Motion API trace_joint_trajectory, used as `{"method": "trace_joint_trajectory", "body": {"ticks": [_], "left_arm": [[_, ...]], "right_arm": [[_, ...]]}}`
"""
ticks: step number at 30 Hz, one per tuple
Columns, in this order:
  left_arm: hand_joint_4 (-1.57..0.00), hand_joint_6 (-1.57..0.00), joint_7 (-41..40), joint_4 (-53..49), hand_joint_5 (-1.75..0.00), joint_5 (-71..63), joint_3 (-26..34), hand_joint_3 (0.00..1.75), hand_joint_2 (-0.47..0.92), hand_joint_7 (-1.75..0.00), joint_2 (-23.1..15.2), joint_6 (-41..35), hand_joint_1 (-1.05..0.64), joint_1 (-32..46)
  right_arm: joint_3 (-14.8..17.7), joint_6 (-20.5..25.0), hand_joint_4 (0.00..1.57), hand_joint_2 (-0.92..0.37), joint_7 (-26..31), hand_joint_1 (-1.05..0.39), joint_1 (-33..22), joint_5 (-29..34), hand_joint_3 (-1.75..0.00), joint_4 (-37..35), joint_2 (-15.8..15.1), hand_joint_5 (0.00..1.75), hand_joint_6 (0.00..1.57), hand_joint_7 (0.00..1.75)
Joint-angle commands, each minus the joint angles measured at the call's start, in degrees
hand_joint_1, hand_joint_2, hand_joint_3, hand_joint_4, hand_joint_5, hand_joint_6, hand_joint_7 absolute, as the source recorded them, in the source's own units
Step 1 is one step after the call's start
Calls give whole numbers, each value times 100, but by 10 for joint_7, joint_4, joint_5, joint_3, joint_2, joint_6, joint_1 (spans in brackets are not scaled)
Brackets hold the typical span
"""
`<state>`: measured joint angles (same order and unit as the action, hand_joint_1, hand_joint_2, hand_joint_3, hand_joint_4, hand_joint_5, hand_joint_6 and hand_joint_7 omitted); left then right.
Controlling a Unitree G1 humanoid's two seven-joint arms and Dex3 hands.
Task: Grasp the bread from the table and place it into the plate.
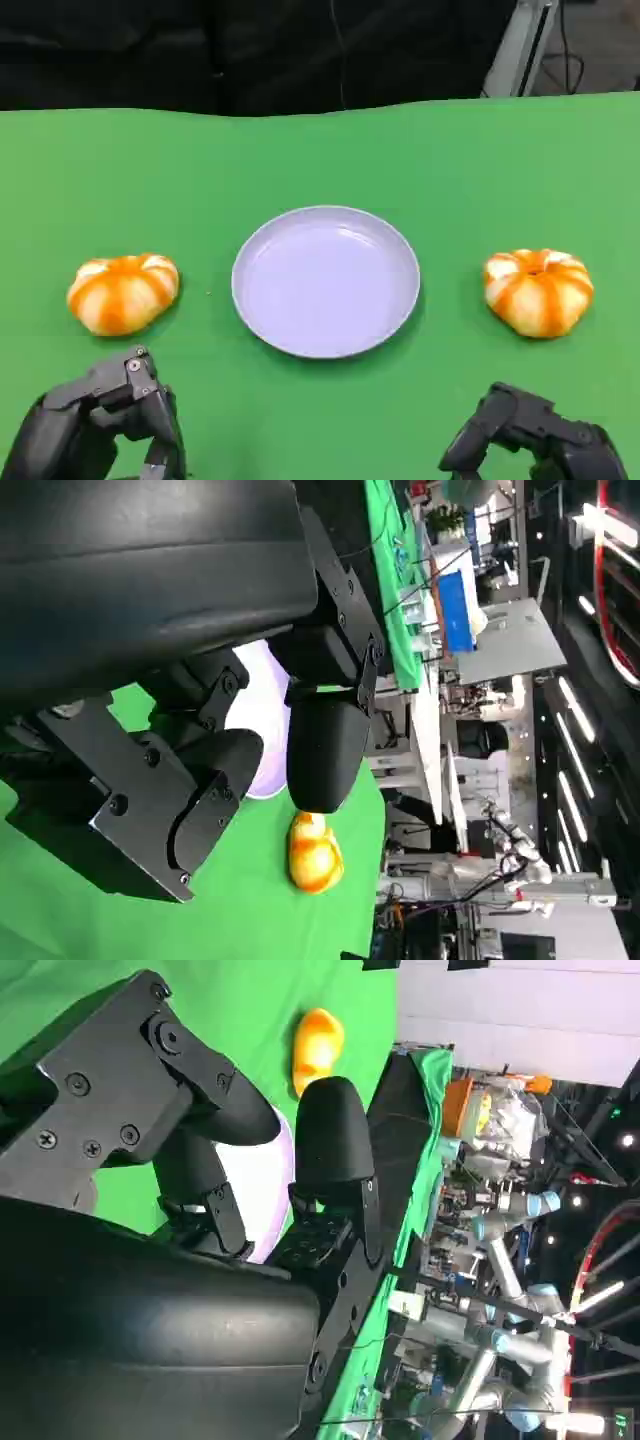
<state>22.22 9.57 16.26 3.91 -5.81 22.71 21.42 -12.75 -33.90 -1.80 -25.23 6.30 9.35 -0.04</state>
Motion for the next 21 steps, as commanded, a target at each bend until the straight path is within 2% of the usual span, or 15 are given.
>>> {"method": "trace_joint_trajectory", "body": {"ticks": [1,19,21], "left_arm": [[-92,-82,3,-4,-175,-3,2,153,37,-161,-7,2,8,-1],[-92,-82,-3,5,-175,-7,4,153,36,-162,-11,-7,8,-1],[-76,-70,4,4,-169,-9,8,132,45,-150,-24,-12,4,-9]], "right_arm": [[1,1,73,-29,1,-6,0,-5,-141,4,0,164,79,134],[1,0,73,-30,4,-6,-1,1,-141,4,0,164,79,135],[0,2,73,-29,3,-6,-3,-2,-141,5,0,164,79,136]]}}
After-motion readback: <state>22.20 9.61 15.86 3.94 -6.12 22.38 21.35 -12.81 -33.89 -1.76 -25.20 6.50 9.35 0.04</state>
